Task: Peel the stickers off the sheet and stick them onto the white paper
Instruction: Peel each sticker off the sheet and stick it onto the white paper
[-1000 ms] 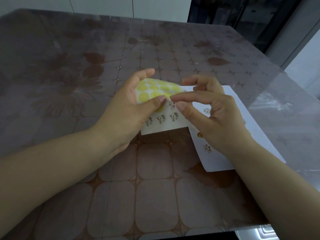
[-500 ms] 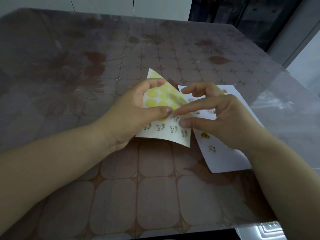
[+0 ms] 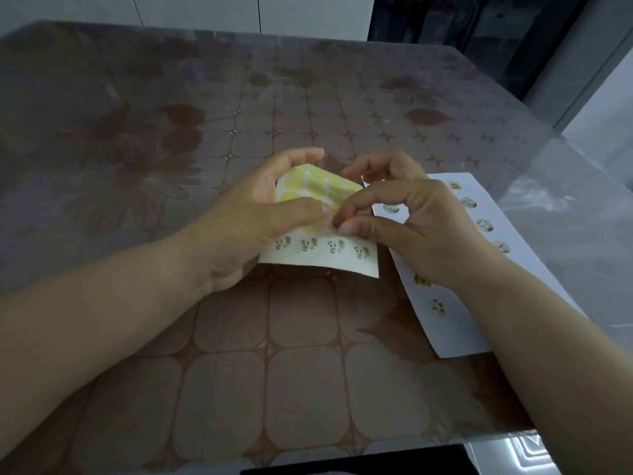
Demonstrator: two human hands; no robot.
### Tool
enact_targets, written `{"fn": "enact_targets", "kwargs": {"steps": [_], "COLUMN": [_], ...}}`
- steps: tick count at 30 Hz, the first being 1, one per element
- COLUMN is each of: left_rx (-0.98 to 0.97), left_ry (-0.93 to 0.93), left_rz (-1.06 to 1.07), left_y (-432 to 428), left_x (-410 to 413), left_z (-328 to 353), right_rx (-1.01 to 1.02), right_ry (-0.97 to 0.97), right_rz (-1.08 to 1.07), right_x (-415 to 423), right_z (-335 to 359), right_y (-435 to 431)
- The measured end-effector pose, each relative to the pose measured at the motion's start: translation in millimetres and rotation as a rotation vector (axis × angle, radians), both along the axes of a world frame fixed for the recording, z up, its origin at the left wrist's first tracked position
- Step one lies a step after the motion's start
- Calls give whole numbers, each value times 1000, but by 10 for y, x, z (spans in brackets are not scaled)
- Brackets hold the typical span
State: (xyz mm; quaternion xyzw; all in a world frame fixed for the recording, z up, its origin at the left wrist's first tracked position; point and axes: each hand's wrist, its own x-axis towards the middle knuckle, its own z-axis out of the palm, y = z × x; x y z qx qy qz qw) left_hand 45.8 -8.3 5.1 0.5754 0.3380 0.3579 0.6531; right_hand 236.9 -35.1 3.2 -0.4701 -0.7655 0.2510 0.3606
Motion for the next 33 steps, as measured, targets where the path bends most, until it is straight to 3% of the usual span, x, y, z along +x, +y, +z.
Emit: {"fn": "enact_targets", "kwargs": {"steps": [13,33], "left_rx": [121,311], "left_ry": [178,382], "left_rz": [-82,52], "left_y": [-28,-5], "left_x": [-13,-8], "left_z": [-21,-42], "right_rx": [-153,-147], "right_ry": [-30,11], "right_rz": [40,-74], "right_x": [-39,-141], "right_z": [41,41], "right_y": [-25,-58]}}
